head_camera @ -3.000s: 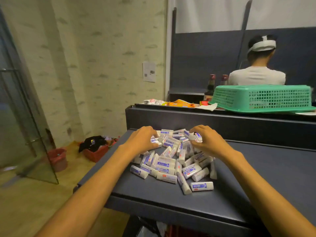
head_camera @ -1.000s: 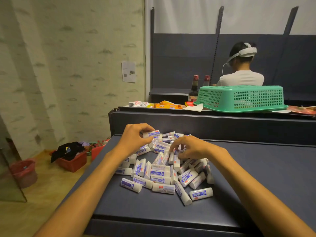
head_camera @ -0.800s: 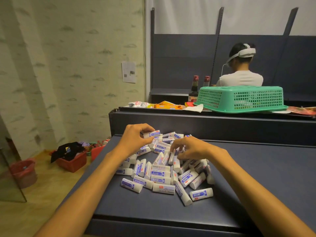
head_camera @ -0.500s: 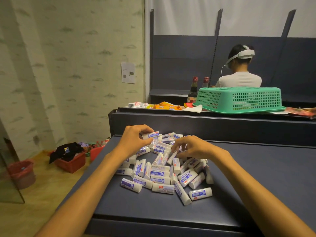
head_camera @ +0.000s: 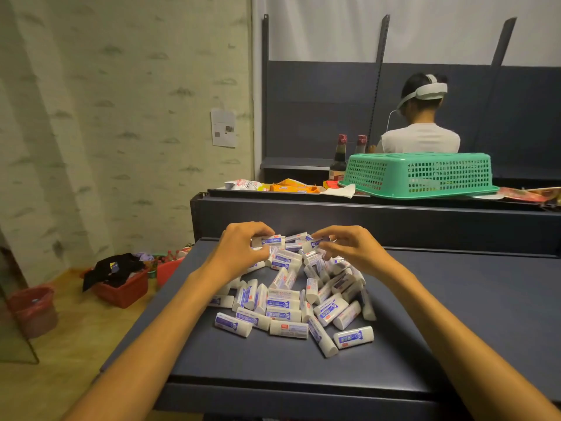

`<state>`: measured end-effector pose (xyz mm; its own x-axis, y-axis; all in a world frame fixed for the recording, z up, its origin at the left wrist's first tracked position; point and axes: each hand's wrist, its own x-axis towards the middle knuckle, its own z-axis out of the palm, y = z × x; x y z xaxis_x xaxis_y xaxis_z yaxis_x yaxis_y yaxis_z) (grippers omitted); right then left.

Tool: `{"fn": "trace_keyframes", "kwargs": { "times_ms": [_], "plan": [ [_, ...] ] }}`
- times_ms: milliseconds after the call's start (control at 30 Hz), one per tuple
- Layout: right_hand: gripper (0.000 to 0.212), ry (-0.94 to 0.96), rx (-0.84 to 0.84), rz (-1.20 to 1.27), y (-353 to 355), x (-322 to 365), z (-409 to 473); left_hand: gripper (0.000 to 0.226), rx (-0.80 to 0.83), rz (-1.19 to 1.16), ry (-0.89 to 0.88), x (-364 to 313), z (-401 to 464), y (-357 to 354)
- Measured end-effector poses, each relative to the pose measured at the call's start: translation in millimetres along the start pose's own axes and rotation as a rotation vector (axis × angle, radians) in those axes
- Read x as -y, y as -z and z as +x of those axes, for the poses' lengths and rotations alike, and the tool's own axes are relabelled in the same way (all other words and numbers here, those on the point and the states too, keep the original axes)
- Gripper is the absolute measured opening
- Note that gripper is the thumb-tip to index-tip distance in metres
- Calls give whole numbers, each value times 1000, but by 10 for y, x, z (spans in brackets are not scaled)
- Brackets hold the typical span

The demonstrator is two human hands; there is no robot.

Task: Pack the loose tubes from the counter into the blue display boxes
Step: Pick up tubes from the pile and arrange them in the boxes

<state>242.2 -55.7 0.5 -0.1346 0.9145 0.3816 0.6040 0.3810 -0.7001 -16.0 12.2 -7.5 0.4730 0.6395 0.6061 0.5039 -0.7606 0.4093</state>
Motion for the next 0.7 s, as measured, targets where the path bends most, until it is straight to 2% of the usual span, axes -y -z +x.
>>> {"fn": "trace_keyframes", "kwargs": {
  "times_ms": [267,533,700],
  "plan": [
    [20,-14,-95,-25,-84,81,-16,33,9,41,-33,68,-21,55],
    [24,45,-148,-376,-170,89,-115,32,16,-1,-66,125,-52,41],
    [20,-23,-174,-313,-9,67,-379,33,46,-60,-82,-33,-53,-105]
  ]
}}
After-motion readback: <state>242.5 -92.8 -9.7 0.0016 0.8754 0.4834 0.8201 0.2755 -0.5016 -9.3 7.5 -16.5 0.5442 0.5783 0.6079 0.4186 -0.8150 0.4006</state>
